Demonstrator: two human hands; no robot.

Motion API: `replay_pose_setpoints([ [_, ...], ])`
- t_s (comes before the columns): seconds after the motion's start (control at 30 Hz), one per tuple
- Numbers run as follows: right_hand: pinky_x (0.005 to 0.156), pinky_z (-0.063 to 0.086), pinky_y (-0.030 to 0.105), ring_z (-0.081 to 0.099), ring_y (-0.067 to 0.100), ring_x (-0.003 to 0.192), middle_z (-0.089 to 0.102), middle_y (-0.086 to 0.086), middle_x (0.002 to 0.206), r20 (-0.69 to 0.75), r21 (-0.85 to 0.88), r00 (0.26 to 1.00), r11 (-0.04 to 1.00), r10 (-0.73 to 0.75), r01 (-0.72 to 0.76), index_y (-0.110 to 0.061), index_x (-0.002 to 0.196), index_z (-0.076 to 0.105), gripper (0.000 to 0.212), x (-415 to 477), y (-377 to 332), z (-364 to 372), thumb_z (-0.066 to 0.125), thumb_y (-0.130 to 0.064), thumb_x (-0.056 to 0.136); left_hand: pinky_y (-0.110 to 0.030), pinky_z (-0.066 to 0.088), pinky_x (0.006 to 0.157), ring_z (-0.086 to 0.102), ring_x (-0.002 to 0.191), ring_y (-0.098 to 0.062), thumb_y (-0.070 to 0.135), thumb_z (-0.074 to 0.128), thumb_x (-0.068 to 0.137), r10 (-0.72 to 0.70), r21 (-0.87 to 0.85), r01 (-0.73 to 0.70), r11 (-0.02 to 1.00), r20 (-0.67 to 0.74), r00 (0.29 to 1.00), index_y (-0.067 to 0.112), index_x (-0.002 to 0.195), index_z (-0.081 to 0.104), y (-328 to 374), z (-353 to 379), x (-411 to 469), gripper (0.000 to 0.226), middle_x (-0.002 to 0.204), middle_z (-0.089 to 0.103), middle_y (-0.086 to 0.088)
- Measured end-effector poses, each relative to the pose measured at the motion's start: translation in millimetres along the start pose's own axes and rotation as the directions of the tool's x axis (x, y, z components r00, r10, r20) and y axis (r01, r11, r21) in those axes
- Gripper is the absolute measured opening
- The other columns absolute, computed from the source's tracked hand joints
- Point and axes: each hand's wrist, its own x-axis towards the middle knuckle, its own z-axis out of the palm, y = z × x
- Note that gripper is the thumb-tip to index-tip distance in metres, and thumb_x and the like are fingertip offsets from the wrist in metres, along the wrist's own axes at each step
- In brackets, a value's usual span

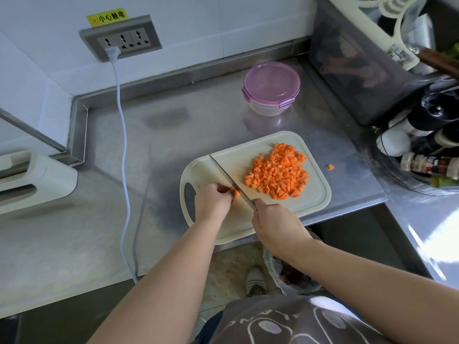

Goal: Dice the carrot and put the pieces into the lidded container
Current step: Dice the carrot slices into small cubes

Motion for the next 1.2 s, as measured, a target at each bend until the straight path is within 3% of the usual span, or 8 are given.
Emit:
replay_pose_setpoints([
  [0.73, 0.072, 0.055, 0.043, 0.064, 0.032, 0.082, 0.064, 0.01, 0.092, 0.051, -0.009, 0.998, 1.0, 0.02, -0.019, -0.012, 0.124, 0.043, 0.027, 3, -2, -2, 0.035, -0.01, 0.098, -0.042, 0.056, 0.084, 0.068, 0.088, -0.024, 0.025, 0.07, 0.082, 0.015, 0.041, -0.014, 0.999, -0.011, 1.0, 0.025, 0.076, 0.066, 3, 0, -3, 0.007, 0.086, 0.072, -0.004],
  [0.9, 0.073, 0.054, 0.042, 0.063, 0.033, 0.088, 0.063, 0.013, 0.099, 0.096, 0.005, 0.995, 1.0, 0.03, -0.031, -0.009, 0.121, 0.044, 0.025, 8, -1, -2, 0.036, -0.009, 0.098, -0.029, 0.047, 0.072, 0.064, 0.088, -0.021, 0.031, 0.07, 0.083, 0.018, 0.082, -0.016, 0.996, -0.013, 1.0, 0.017, 0.09, 0.067, 5, -1, -5, 0.015, 0.09, 0.071, -0.003],
  [1.03, 0.078, 0.056, 0.04, 0.063, 0.03, 0.093, 0.062, 0.012, 0.106, 0.107, -0.007, 0.993, 0.999, 0.045, -0.044, -0.01, 0.129, 0.042, 0.03, 11, 0, 1, 0.036, -0.011, 0.099, -0.027, 0.043, 0.067, 0.065, 0.086, -0.02, 0.028, 0.068, 0.085, 0.025, 0.094, -0.023, 0.995, -0.019, 0.999, 0.02, 0.082, 0.065, 5, -1, -6, 0.009, 0.086, 0.071, -0.002],
  [1.2, 0.069, 0.052, 0.035, 0.063, 0.03, 0.093, 0.061, 0.012, 0.108, 0.094, -0.063, 0.993, 0.996, 0.076, -0.07, -0.009, 0.132, 0.039, 0.034, 14, -3, 6, 0.039, -0.008, 0.098, -0.027, 0.046, 0.069, 0.065, 0.085, -0.02, 0.028, 0.068, 0.085, 0.04, 0.105, -0.037, 0.994, -0.027, 0.999, 0.025, 0.076, 0.063, 4, -1, -6, 0.012, 0.086, 0.072, -0.003],
])
